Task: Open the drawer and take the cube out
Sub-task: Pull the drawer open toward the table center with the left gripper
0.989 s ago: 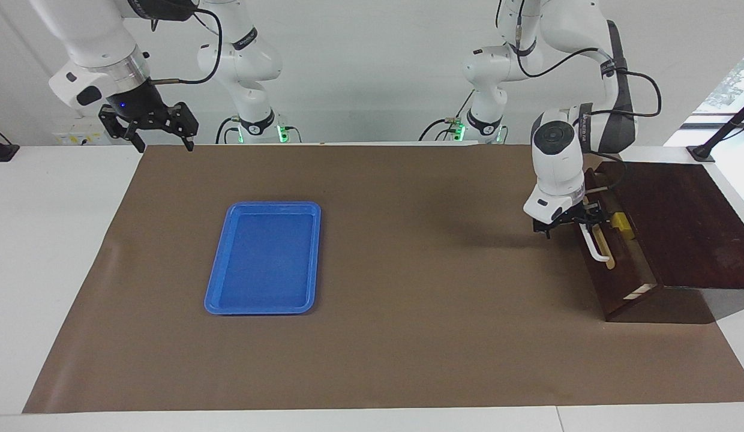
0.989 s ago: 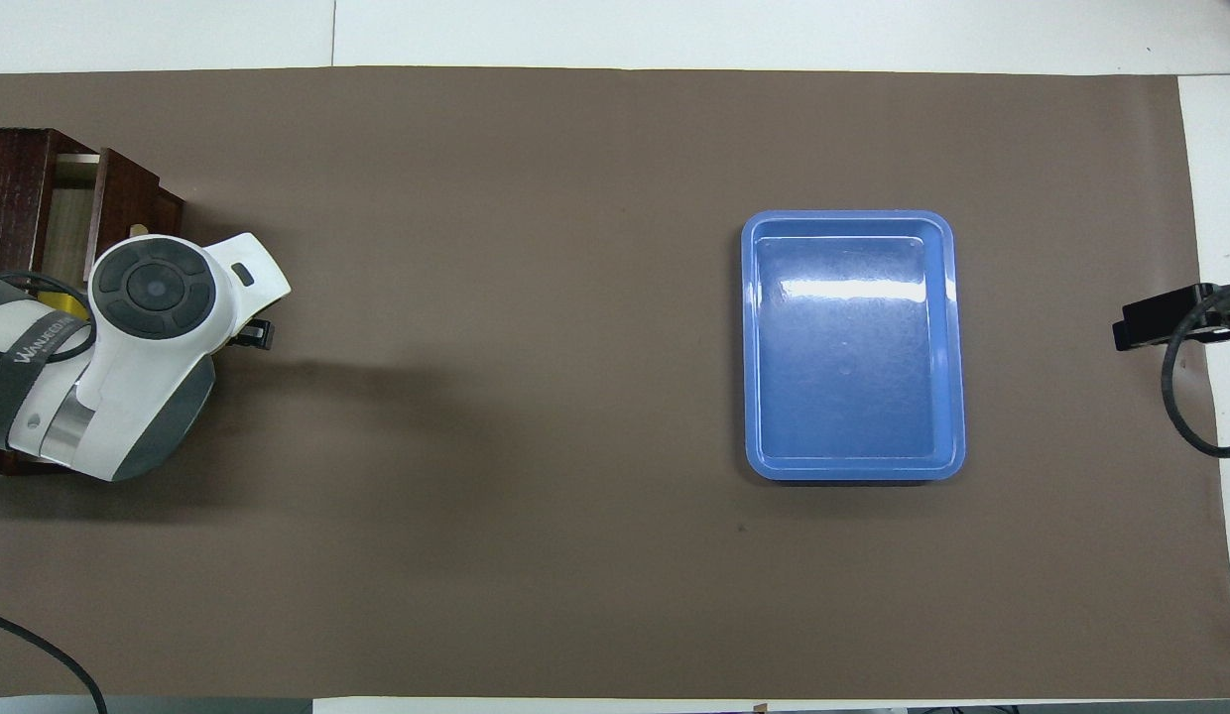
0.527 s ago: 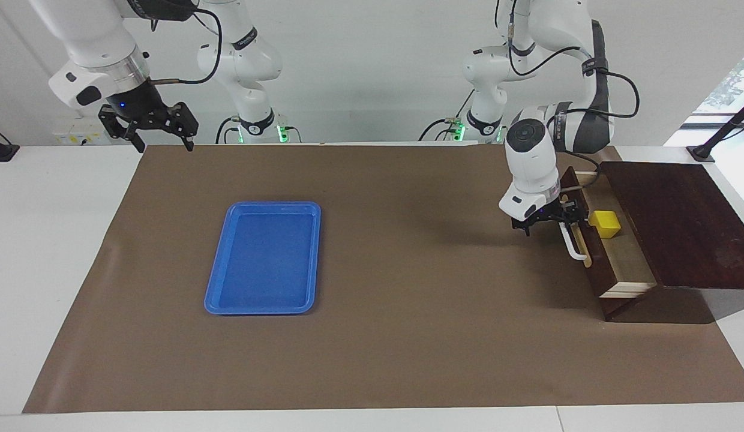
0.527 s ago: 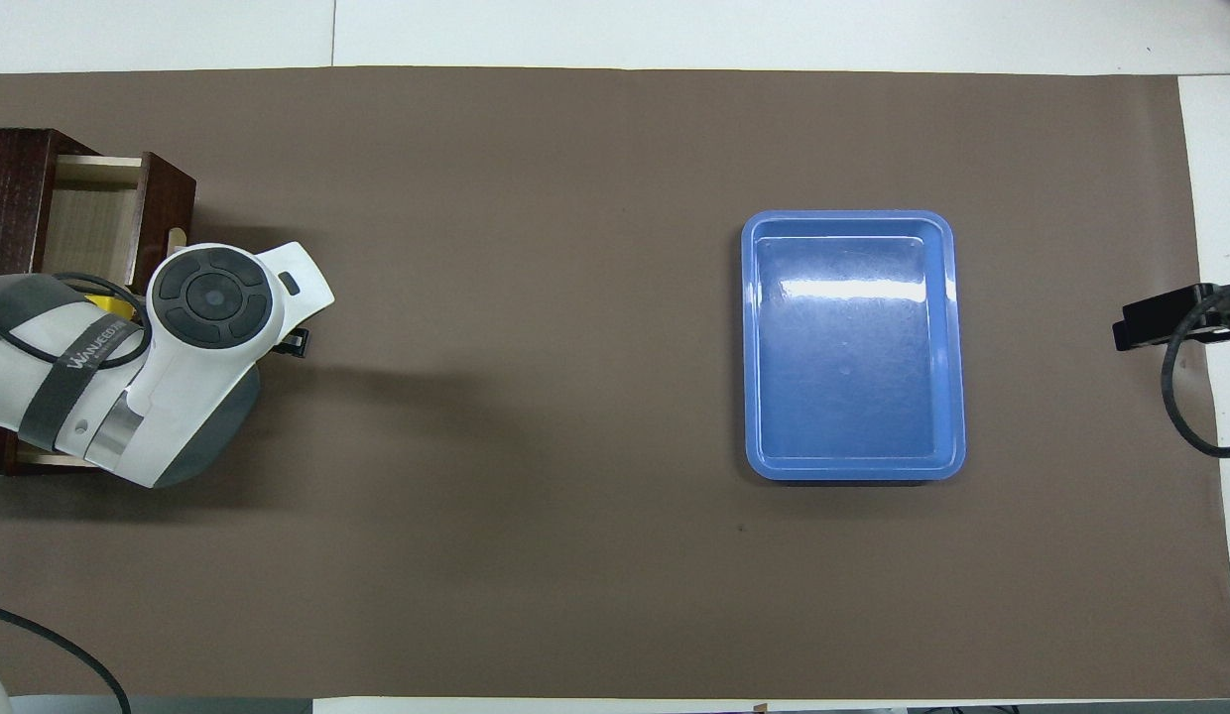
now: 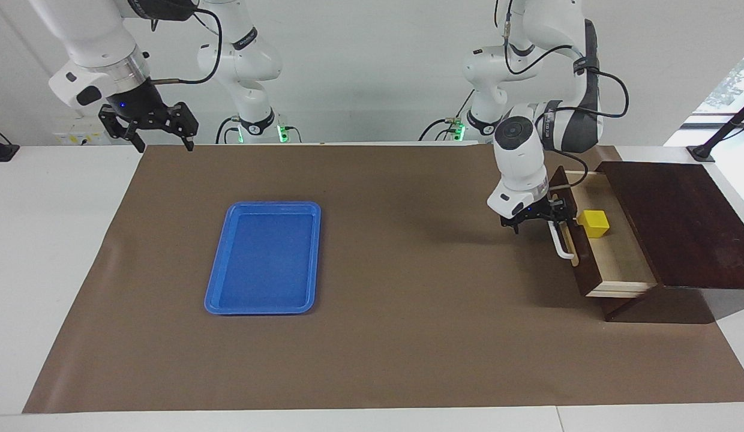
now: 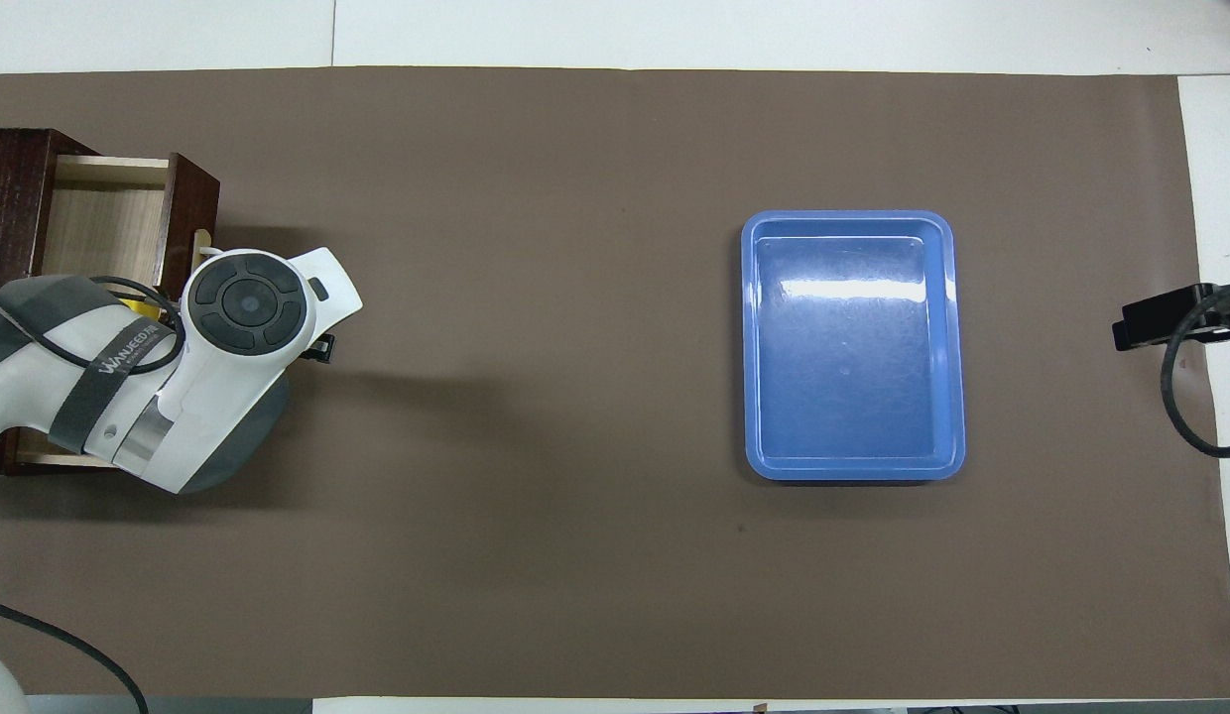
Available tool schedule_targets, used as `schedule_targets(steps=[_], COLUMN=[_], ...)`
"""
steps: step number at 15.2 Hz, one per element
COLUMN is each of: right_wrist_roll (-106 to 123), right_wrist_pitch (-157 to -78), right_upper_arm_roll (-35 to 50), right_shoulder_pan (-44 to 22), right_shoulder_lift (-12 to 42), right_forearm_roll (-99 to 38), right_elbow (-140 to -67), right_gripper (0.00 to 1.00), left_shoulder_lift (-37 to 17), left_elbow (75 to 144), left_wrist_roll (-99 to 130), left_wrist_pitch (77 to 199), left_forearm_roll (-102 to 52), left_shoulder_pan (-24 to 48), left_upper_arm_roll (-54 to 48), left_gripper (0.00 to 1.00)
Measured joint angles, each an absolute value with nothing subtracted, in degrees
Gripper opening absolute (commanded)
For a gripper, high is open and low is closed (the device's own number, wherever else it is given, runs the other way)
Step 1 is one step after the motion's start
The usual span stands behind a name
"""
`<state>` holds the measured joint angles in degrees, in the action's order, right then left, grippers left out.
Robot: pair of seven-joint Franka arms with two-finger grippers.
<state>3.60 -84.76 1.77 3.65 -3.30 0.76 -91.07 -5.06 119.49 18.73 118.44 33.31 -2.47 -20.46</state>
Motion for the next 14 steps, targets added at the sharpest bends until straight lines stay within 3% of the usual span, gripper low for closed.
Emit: schedule_targets(steps=[8, 14], right_wrist_roll=[3.6, 3.6], right_wrist_pitch=[-84.76, -84.76], right_upper_arm_roll=[1.77, 1.81], right_shoulder_pan=[3.65, 3.65], right_shoulder_lift=[-3.3, -3.3], right_forearm_roll=[0.76, 0.76], right_elbow=[-91.07, -91.09], right_gripper=[1.0, 1.0], left_shoulder_lift=[-5.07, -5.02], left_elbow=[117.35, 106.32], left_wrist_roll=[18.75, 18.22], left_wrist_pitch=[116.52, 107.24], left_forearm_roll=[31.32, 22.71], left_shoulder_pan=[-2.42, -2.29], left_upper_arm_roll=[-21.11, -21.39], left_gripper=[1.0, 1.0])
